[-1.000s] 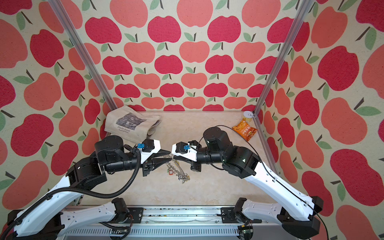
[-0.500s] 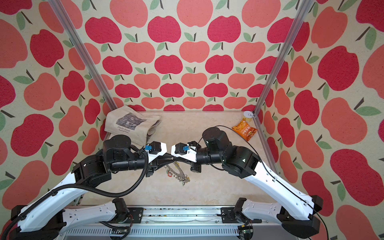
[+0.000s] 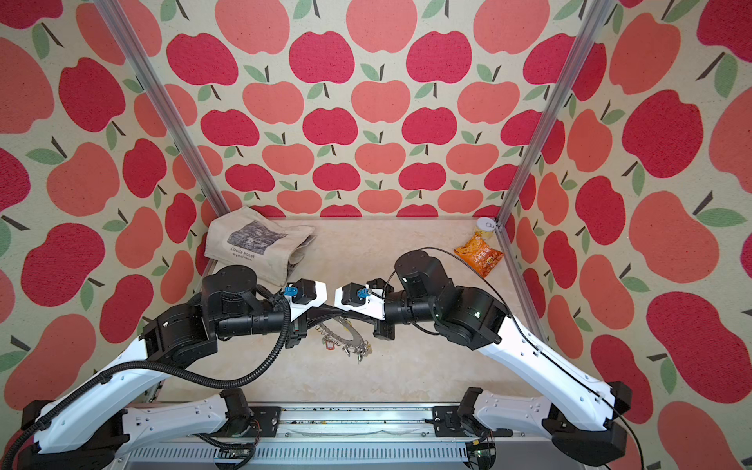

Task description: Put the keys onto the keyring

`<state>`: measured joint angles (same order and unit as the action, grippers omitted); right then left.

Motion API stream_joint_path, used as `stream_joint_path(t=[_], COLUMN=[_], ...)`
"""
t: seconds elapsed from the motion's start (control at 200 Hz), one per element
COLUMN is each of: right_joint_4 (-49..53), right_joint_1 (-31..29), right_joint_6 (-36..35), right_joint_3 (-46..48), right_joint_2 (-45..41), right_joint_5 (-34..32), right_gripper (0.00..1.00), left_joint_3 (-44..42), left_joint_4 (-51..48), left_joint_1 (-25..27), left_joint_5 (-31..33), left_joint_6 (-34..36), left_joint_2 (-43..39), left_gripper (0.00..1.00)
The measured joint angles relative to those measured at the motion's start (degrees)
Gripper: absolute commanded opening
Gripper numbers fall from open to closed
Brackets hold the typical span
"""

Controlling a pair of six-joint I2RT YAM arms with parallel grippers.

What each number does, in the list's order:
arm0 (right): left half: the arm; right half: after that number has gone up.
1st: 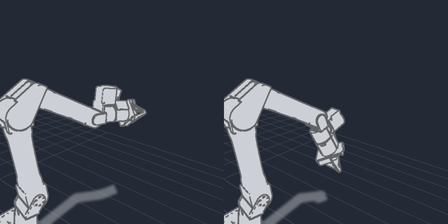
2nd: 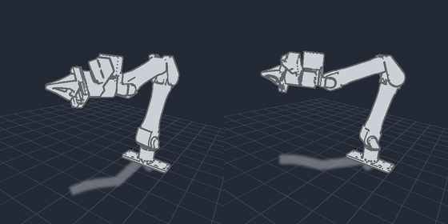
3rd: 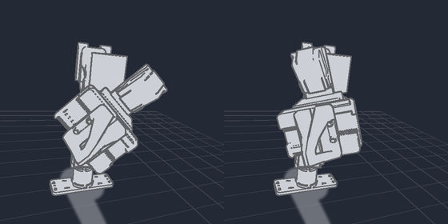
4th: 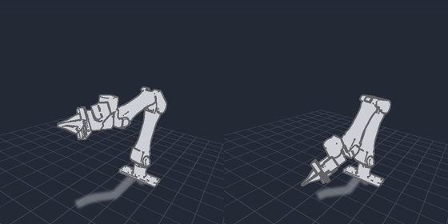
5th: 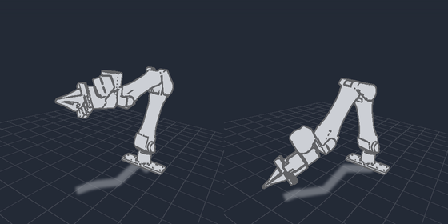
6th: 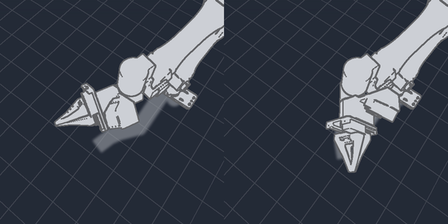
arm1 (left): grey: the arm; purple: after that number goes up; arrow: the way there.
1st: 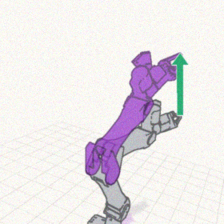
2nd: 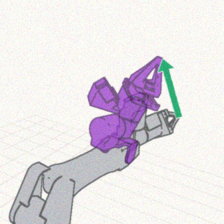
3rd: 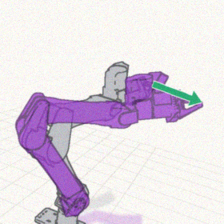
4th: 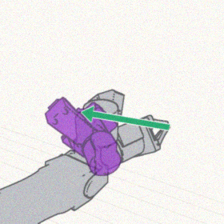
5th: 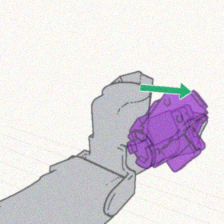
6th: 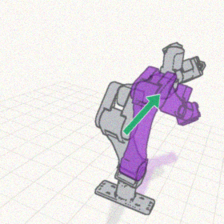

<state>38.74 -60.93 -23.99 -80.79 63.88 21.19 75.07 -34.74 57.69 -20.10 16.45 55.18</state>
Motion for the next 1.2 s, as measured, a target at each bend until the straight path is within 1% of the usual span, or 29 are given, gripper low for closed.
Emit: stream_joint_path(t=[0.12,0.19,0.3,0.335,0.405,0.51,0.69,0.976,1.056,1.201], right_joint_4=[-0.1,-0.4,-1.4,-1.6,-1.8,-2.0,-4.1,-7.0,-8.2,-9.4], right_joint_1=[-0.1,-0.2,-0.3,-0.3,-0.3,-0.3,-0.3,0.3,0.3,0.3], right_joint_6=[0.0,0.0,-0.3,-0.2,-0.1,-0.2,0.1,1.7,2.2,3.5], right_joint_3=[0.0,0.0,0.0,0.0,0.0,0.0,0.1,0.1,0.5,1.4], right_joint_2=[-0.1,-0.3,-0.8,-1.0,-1.7,-2.8,-4.1,-3.6,-3.2,-2.8], right_joint_5=[-0.3,-0.3,-0.8,-1.0,-1.5,-2.3,-2.2,1.0,2.1,3.5], right_gripper=[0.0,0.1,0.34,0.37,0.4,0.41,0.38,0.24,0.17,0.14], left_joint_3=[-0.1,-0.9,-2.3,-2.7,-3.3,-4.7,-6.8,-11.4,-12.7,-15.1], left_joint_4=[0.3,1.4,3.3,3.7,4.6,6.8,11.2,20.5,23.4,27.8], left_joint_1=[0.2,0.3,0.5,0.5,0.5,0.6,0.6,0.6,0.5,0.0], left_joint_5=[0.3,0.4,0.4,0.4,0.4,0.4,0.0,-0.5,-0.7,-1.0], left_joint_6=[0.0,0.0,0.0,0.0,0.0,0.0,0.0,-0.3,-0.8,-2.4], left_joint_2=[-0.2,-0.9,-2.6,-3.2,-4.2,-5.9,-8.1,-10.0,-10.3,-11.0], left_gripper=[0.0,0.0,0.0,0.0,0.0,0.0,0.0,0.0,0.0,0.0])
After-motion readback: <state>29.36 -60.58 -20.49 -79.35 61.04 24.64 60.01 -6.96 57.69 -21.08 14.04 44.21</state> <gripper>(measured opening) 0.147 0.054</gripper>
